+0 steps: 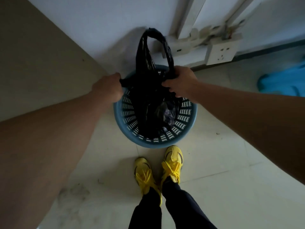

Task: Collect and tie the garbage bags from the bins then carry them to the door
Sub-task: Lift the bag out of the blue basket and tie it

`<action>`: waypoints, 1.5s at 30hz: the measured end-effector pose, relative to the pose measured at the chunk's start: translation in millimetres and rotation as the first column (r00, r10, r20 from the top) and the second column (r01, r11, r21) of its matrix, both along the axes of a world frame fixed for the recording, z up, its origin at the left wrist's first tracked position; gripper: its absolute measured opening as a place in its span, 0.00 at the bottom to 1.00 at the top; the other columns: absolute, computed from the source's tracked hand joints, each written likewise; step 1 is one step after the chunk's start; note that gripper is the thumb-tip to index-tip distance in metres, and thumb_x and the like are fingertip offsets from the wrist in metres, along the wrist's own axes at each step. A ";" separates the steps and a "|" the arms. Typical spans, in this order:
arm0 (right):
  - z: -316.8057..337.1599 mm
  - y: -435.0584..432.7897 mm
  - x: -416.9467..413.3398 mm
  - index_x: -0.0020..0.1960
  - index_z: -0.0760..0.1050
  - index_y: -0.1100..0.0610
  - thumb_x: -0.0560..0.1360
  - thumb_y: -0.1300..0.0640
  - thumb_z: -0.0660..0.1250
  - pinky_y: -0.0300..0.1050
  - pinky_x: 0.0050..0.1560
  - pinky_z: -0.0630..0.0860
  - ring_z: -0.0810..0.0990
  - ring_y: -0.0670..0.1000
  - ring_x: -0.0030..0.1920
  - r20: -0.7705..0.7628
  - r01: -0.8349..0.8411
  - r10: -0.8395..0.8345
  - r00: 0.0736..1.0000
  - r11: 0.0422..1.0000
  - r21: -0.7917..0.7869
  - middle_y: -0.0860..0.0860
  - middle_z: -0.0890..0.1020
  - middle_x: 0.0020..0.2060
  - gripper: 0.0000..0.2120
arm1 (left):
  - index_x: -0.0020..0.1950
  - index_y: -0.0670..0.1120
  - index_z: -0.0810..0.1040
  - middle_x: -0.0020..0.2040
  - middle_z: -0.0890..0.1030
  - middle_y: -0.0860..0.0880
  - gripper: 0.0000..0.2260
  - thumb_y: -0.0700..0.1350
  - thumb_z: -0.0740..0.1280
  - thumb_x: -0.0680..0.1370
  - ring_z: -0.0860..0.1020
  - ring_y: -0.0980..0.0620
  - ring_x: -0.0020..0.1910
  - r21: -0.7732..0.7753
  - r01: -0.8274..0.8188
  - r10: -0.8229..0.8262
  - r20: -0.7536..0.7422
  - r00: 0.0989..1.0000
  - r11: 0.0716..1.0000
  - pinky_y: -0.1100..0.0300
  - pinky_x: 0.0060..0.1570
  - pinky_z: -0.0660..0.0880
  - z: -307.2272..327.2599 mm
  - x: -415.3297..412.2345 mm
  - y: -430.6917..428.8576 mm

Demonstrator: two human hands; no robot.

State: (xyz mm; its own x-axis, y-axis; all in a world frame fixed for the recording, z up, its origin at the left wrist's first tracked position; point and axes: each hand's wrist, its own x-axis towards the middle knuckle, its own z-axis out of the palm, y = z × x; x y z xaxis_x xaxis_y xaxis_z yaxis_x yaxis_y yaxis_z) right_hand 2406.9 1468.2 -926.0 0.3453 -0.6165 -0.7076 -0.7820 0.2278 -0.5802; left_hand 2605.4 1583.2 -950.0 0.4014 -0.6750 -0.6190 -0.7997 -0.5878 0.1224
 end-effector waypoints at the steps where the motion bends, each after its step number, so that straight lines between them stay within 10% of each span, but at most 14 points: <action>1: -1.8 3.1 0.1 0.57 0.78 0.53 0.73 0.56 0.71 0.44 0.37 0.79 0.81 0.56 0.41 0.010 0.015 -0.015 1.000 0.998 0.053 0.55 0.82 0.44 0.13 | 0.58 0.41 0.73 0.53 0.78 0.40 0.12 0.46 0.59 0.80 0.75 0.42 0.46 -0.006 -0.019 0.019 0.011 1.000 1.000 0.55 0.39 0.69 -4.3 -0.8 1.4; 5: 1.3 19.0 -14.0 0.38 0.76 0.51 0.74 0.50 0.69 0.49 0.38 0.77 0.80 0.55 0.37 -0.054 -0.056 0.057 0.997 0.998 0.027 0.54 0.81 0.35 0.08 | 0.49 0.40 0.76 0.44 0.77 0.43 0.14 0.49 0.58 0.81 0.75 0.44 0.43 -0.068 -0.131 0.129 -0.024 0.991 0.989 0.57 0.36 0.67 6.1 -13.3 9.0; 13: 89.3 33.0 -45.4 0.42 0.76 0.54 0.79 0.51 0.60 0.41 0.30 0.64 0.76 0.55 0.38 -0.137 -0.017 -0.005 0.991 0.987 -0.157 0.54 0.78 0.37 0.11 | 0.36 0.42 0.77 0.29 0.72 0.49 0.14 0.47 0.63 0.79 0.72 0.49 0.30 -0.225 -0.203 0.175 -0.141 0.975 0.953 0.59 0.29 0.64 106.6 -20.6 24.7; 23: 222.2 59.1 -52.4 0.44 0.81 0.61 0.76 0.58 0.61 0.56 0.46 0.78 0.80 0.60 0.43 0.077 0.210 -0.197 0.977 0.943 -0.256 0.60 0.83 0.41 0.11 | 0.35 0.36 0.78 0.31 0.77 0.40 0.18 0.48 0.63 0.79 0.73 0.47 0.31 -0.435 -0.346 0.250 -0.263 0.932 0.832 0.59 0.30 0.64 239.8 -44.4 56.8; 32: 298.8 138.1 -119.4 0.35 0.76 0.53 0.79 0.58 0.57 0.61 0.50 0.80 0.82 0.59 0.47 0.169 0.604 -0.581 0.797 0.751 -0.266 0.58 0.84 0.45 0.16 | 0.26 0.45 0.59 0.26 0.61 0.47 0.25 0.53 0.60 0.80 0.61 0.51 0.26 -0.485 -0.522 0.344 -0.411 0.844 0.702 0.56 0.29 0.57 323.9 -81.6 127.5; 37: 330.1 178.3 -172.1 0.35 0.73 0.54 0.81 0.56 0.57 0.51 0.36 0.77 0.80 0.56 0.42 0.243 0.773 -0.737 0.630 0.566 -0.286 0.58 0.84 0.45 0.16 | 0.33 0.40 0.70 0.30 0.70 0.43 0.20 0.51 0.65 0.79 0.75 0.48 0.27 -0.375 -0.726 0.338 -0.699 0.630 0.576 0.64 0.21 0.72 367.0 -115.1 150.5; 45: 315.0 216.0 -258.0 0.53 0.75 0.58 0.80 0.55 0.58 0.45 0.33 0.76 0.80 0.56 0.44 0.199 0.838 -0.815 0.544 0.516 -0.174 0.52 0.81 0.39 0.10 | 0.34 0.41 0.71 0.34 0.73 0.42 0.14 0.45 0.72 0.73 0.74 0.49 0.31 -0.327 -0.608 0.235 -0.712 0.662 0.723 0.60 0.28 0.72 349.5 -193.6 171.6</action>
